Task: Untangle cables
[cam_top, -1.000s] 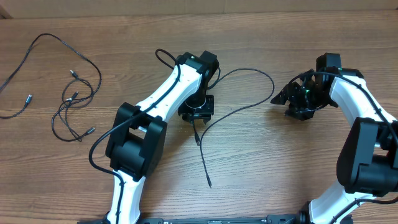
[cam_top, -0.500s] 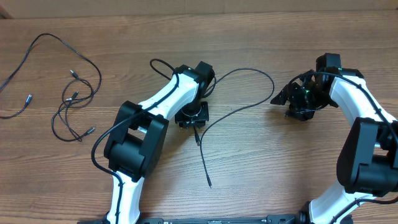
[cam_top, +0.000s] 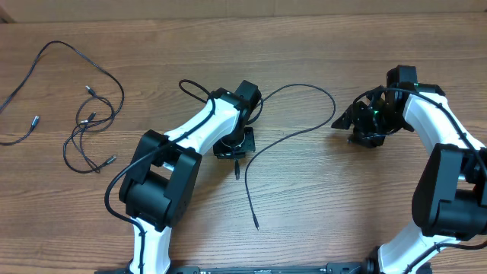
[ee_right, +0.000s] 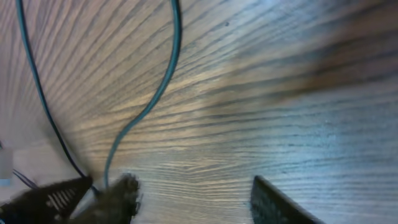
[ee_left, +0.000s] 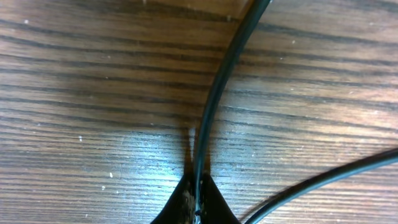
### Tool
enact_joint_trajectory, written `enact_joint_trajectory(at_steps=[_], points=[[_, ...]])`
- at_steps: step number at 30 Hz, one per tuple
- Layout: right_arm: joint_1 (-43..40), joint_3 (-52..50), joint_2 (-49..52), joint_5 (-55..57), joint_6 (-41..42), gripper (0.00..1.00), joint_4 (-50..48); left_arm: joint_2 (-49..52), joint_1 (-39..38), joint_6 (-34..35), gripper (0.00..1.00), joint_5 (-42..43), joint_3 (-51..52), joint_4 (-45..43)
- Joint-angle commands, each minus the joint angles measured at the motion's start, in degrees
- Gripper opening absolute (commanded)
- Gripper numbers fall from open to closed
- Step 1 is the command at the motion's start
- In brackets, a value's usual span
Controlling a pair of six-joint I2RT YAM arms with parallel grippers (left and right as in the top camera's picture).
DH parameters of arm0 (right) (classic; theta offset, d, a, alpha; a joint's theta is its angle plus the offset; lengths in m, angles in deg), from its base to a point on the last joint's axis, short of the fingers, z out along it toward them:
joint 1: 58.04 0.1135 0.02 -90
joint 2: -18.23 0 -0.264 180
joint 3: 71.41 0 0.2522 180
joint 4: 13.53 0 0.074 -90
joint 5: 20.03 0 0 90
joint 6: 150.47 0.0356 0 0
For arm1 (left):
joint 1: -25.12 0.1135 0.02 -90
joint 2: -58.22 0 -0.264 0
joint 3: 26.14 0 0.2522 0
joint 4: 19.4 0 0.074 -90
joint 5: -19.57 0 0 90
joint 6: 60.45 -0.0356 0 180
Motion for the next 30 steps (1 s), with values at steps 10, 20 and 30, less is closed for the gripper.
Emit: enact_joint_trajectory(at_steps=[10,20,30], points=[[0.8,10.2,-11.1,-9.2,-8.3,0.57,4.3,-13.4,3.1,-13.8,0.04,3.6,-26.5,5.9],[4.4,19.2,-14.0,-13.2,-19.6,0.73,3.1,-23.3,4.6,-18.2,0.04,12.4,-42.8,9.2],[14.2,19.1,-14.0,-15.6,-37.4,0.75,-2.8,-26.0,10.8,-18.1,0.04,31.5,-51.8,14.2]])
